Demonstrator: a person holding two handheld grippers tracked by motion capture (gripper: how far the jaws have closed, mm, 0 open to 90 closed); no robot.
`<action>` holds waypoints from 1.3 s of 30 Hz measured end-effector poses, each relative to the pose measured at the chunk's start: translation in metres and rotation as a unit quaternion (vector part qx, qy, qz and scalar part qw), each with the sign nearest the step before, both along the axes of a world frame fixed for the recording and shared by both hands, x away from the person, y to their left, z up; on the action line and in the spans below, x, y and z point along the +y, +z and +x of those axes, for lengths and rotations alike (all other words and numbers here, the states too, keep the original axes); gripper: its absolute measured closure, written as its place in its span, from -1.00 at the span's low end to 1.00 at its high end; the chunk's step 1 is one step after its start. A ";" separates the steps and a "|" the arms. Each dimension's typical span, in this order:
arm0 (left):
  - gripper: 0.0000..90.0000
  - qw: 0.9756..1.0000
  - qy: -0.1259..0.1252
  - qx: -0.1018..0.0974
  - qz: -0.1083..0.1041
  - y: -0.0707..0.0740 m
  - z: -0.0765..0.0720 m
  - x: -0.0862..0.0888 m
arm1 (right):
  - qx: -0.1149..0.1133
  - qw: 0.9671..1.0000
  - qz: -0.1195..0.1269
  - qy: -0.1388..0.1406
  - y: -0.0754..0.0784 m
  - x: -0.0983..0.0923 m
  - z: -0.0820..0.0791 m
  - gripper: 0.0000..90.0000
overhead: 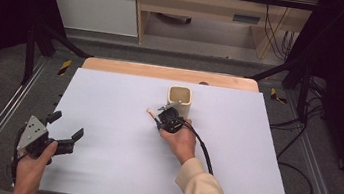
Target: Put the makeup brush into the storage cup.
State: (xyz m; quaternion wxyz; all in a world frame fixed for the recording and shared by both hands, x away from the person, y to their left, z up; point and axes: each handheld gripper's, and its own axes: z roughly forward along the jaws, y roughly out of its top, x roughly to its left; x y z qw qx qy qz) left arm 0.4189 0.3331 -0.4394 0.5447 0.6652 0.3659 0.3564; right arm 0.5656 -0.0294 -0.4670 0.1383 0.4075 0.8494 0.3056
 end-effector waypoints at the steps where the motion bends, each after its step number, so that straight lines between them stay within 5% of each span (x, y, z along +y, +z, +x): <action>1: -0.95 1.000 0.000 0.000 0.000 0.000 0.000 0.000 | 0.002 1.000 0.002 0.001 0.000 0.000 0.000 0.70; 15: -0.94 1.000 0.008 -0.007 -0.004 0.002 -0.001 0.002 | 0.018 1.000 0.011 -0.002 0.000 -0.002 0.001 0.86; 30: -0.94 1.000 0.008 -0.008 -0.001 0.003 -0.002 -0.001 | -0.003 0.999 0.034 0.029 0.011 -0.009 -0.012 0.86; 39: -0.94 1.000 0.002 -0.010 0.000 0.005 -0.002 -0.005 | -0.026 0.996 0.069 0.043 0.020 -0.019 -0.022 0.86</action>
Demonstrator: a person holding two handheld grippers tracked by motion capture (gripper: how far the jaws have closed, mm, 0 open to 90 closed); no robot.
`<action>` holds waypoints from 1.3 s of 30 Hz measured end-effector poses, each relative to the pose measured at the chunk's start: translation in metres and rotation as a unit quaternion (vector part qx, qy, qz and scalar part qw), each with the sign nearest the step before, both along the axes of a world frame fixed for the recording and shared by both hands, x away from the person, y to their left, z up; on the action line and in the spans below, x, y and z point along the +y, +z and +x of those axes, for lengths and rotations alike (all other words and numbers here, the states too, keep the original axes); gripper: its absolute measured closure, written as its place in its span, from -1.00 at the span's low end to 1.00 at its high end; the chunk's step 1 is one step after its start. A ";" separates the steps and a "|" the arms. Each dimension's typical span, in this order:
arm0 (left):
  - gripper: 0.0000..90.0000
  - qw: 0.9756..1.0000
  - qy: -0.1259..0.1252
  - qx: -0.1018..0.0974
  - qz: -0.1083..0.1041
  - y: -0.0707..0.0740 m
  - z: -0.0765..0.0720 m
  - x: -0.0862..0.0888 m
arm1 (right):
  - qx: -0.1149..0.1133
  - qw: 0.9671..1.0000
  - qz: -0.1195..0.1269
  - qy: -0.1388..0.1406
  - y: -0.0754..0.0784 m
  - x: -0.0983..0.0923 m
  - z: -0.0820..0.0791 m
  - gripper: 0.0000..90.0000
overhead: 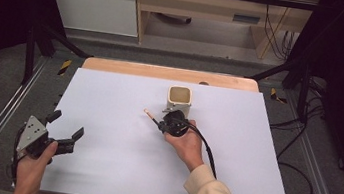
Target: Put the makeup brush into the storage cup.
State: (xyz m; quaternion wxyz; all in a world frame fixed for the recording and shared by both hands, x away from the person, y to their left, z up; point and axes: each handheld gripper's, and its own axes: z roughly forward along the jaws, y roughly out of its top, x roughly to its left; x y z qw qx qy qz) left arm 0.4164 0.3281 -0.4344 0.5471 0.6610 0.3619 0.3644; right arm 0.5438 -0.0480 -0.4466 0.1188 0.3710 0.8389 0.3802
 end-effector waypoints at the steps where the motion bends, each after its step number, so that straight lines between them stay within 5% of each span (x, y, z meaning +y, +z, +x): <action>1: -0.94 1.000 -0.001 0.001 0.001 0.000 0.000 0.000 | -0.003 1.000 0.008 0.000 0.001 -0.002 -0.002 0.86; 9: -0.93 1.000 -0.013 0.012 0.000 -0.001 0.002 -0.010 | -0.028 0.997 0.071 0.000 0.010 -0.028 -0.024 0.86; 16: -0.91 0.999 -0.035 0.026 -0.003 -0.002 0.003 -0.031 | -0.057 0.991 0.118 0.003 0.014 -0.052 -0.037 0.86; 25: -0.91 0.996 -0.076 0.036 0.009 -0.003 0.002 -0.068 | -0.093 0.985 0.146 0.007 0.013 -0.072 -0.045 0.86; 34: -0.89 0.994 -0.090 0.048 -0.029 -0.004 0.005 -0.093 | -0.108 0.979 0.170 0.013 0.017 -0.074 -0.054 0.86; 39: -0.89 0.993 -0.100 0.046 -0.027 -0.002 0.003 -0.100 | -0.117 0.977 0.178 0.016 0.018 -0.073 -0.059 0.86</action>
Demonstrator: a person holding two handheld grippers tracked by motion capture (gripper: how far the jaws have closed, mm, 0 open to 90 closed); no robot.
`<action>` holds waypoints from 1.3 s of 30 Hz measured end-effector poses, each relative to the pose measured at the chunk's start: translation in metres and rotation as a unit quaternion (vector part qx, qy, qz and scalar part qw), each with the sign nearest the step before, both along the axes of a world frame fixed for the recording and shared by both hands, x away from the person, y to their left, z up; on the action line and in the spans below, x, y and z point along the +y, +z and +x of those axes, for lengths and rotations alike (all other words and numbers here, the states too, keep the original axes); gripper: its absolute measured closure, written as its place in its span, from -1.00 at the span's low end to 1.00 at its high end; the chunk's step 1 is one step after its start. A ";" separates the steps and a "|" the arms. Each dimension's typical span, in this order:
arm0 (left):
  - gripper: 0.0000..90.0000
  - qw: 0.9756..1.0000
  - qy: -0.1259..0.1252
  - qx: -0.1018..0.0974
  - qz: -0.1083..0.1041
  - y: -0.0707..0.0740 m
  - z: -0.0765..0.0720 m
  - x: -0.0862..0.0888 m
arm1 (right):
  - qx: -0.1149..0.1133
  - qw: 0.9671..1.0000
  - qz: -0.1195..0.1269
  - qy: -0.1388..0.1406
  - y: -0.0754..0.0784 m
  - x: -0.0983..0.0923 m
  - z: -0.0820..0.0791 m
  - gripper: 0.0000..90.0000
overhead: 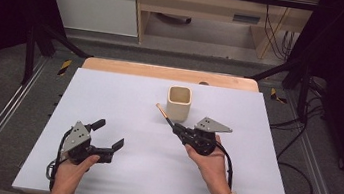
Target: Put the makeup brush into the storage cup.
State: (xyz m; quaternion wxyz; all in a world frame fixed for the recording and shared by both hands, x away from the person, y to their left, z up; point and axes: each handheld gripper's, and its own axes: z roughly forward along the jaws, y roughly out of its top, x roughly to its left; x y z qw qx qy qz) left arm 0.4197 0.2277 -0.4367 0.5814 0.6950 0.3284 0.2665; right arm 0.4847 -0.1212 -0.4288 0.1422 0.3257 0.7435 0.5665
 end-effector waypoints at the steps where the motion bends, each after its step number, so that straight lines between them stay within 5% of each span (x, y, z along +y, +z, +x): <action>1: -0.89 1.000 -0.001 0.000 0.000 0.000 0.000 -0.001 | 0.001 1.000 0.002 0.000 0.000 0.000 -0.001 0.86; 15: -0.89 1.000 -0.012 -0.001 -0.008 0.006 -0.002 -0.001 | -0.014 1.000 0.012 -0.002 -0.001 0.003 -0.006 0.86; 23: -0.89 1.000 -0.028 -0.004 -0.009 0.023 -0.004 -0.001 | -0.031 0.999 0.026 -0.002 0.004 0.001 -0.010 0.86; 39: -0.87 0.998 -0.065 0.004 0.006 0.056 0.019 -0.027 | -0.060 0.997 0.047 0.000 0.015 0.007 -0.012 0.86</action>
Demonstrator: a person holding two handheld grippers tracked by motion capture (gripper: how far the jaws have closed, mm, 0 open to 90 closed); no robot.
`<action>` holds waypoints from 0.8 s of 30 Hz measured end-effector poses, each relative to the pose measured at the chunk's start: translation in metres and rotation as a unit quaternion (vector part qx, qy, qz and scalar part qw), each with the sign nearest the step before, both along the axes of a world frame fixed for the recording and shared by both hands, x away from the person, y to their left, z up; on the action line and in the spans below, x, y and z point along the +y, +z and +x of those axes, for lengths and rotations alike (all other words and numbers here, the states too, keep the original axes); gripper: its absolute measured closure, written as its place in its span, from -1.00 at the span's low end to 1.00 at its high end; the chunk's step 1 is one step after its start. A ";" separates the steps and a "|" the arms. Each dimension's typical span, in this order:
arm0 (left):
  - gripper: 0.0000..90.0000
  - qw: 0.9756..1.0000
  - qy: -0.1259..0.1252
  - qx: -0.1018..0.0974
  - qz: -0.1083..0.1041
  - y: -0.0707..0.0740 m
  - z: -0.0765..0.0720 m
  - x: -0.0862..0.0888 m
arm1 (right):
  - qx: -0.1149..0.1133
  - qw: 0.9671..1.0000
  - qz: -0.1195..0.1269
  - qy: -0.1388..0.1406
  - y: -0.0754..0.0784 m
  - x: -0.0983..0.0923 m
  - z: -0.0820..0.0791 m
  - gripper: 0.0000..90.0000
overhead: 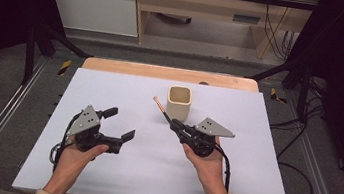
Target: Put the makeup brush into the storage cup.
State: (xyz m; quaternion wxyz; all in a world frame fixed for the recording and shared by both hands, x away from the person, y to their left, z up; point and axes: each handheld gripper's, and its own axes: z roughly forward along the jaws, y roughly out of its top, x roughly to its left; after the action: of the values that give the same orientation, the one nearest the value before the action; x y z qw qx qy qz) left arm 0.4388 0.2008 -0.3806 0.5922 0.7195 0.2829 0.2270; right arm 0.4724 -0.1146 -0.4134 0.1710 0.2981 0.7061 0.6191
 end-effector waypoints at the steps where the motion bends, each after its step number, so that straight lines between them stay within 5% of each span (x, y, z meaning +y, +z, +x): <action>1: -0.87 1.000 -0.002 0.002 -0.004 0.001 0.002 -0.001 | -0.001 1.000 0.002 -0.001 0.000 0.001 0.000 0.86; 14: -0.78 1.000 -0.017 0.012 0.003 0.004 0.012 -0.018 | -0.010 1.000 0.006 0.005 0.004 0.002 -0.003 0.86; 24: -0.53 0.999 -0.028 0.019 0.015 0.008 0.013 -0.025 | -0.013 1.000 0.006 0.012 0.004 0.006 -0.005 0.86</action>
State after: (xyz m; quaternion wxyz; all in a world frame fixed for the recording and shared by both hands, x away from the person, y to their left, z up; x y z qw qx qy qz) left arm 0.4518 0.1761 -0.3723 0.5817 0.7405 0.2703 0.2005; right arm 0.4677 -0.1081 -0.4096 0.1715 0.2822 0.7038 0.6290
